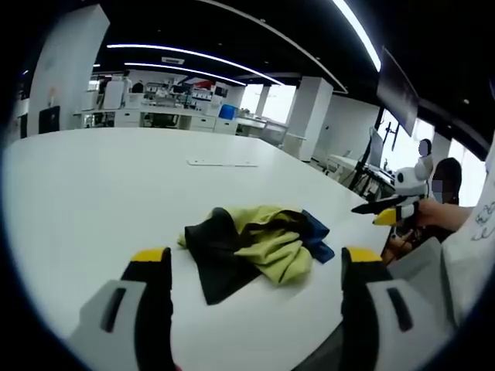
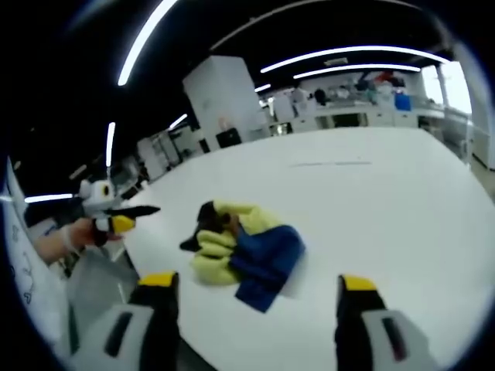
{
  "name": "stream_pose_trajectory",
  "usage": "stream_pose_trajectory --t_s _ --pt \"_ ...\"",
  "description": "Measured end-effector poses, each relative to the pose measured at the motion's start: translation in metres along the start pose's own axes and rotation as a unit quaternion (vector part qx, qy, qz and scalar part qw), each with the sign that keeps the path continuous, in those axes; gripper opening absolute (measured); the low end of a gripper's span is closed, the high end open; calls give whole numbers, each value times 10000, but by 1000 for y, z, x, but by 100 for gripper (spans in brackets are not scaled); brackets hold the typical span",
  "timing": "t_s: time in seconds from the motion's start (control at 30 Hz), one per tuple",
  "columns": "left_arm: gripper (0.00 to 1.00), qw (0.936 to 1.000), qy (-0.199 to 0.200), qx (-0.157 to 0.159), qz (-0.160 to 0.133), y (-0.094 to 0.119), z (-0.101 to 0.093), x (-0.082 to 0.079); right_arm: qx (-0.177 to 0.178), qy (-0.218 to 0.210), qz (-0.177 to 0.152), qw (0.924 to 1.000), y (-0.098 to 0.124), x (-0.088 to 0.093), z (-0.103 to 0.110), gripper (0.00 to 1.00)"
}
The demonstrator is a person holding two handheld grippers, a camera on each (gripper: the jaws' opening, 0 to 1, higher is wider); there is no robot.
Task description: Fold the garment on the visible template until the final outline fits inside the template.
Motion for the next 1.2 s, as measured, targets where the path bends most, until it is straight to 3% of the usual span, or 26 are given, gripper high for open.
stream_pose_trajectory --t_s 0.47,0.67,0.83,0.93,1.2 --pt "88 10000 -82 -5 53 -1 0 2 65 -133 -58 9999 2 4 -2 82" --pt "86 9979 -594 -66 237 -4 -1 1 107 -108 -79 9999 3 -2 -6 79" --pt "75 9959 -781 -119 448 -12 -2 1 107 58 3 9999 -1 -9 -11 73" --pt "68 9968 -698 -121 365 -18 2 -1 156 431 176 9988 -6 -14 -11 69" --pt "55 9955 -854 -230 341 -30 9 -11 18 602 250 9979 -23 -22 -10 64"
Point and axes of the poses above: the point that each gripper's makers call its tool centre point, and the gripper's own axes: y roughly backward along the fingers, z roughly to its left, x roughly out of its underside, the point moved 9 cm from there along y, roughly backward along the fingers, and after that the axes turned 4 degrees about -x, right-handed, at the moved point
